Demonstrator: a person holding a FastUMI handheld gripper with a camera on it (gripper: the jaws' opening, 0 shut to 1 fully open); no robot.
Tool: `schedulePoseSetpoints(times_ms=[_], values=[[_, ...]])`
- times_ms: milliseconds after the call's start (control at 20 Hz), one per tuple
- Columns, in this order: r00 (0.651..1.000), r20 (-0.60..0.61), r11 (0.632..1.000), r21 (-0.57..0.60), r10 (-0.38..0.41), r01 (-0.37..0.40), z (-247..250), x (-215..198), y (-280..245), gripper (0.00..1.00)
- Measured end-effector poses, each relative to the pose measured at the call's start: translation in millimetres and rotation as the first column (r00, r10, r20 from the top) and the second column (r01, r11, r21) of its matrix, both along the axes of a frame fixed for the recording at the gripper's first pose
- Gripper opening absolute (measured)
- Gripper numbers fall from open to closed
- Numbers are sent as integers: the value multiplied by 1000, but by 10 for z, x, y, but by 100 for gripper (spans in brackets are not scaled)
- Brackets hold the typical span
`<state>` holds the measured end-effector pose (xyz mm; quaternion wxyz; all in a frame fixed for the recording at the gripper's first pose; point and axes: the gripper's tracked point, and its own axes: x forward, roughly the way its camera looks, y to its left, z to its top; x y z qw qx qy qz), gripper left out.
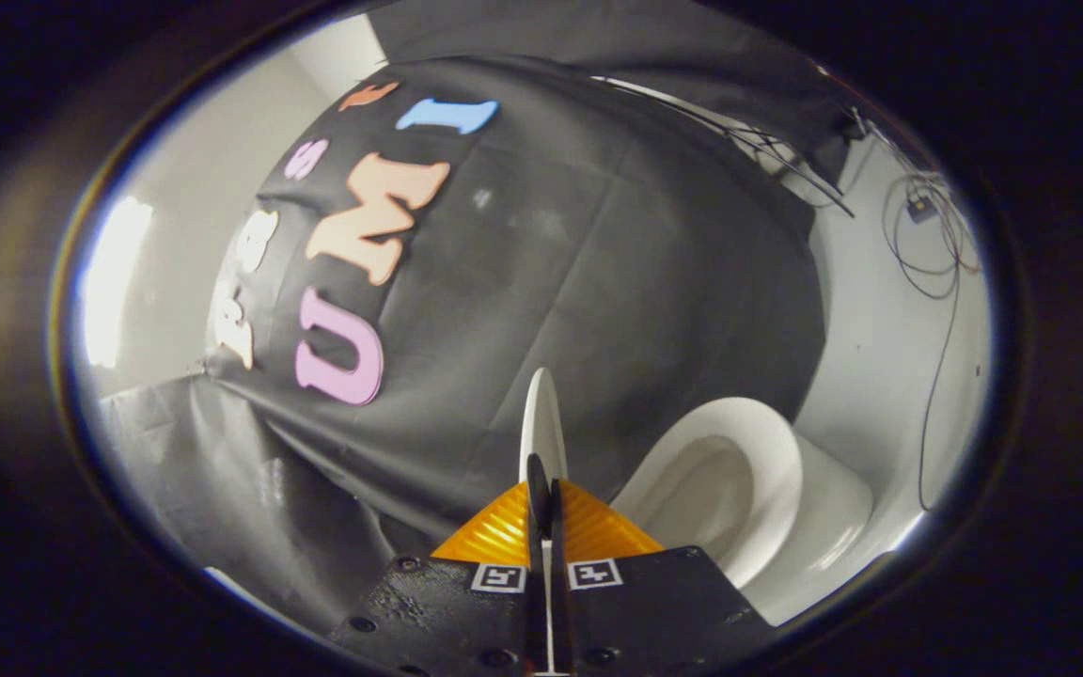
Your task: Open the toilet lid.
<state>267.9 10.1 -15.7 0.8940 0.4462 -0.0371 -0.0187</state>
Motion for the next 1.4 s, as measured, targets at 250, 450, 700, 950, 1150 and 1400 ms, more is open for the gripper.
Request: schedulePoseSetpoints(times_ms=[250, 450, 700, 950, 1150, 1400], values=[[998, -57, 973, -224, 39, -51, 418, 122, 424, 2], [994, -105, 920, -384, 35, -73, 599, 178, 691, 2], [989, -134, 852, -509, 57, -118, 820, 273, 1123, 2], [983, -167, 776, -611, 71, -159, 944, 376, 1555, 2], [977, -183, 713, -670, 111, -206, 1035, 488, 1951, 2], [966, -201, 650, -714, 163, -259, 1045, 609, 2468, 2]])
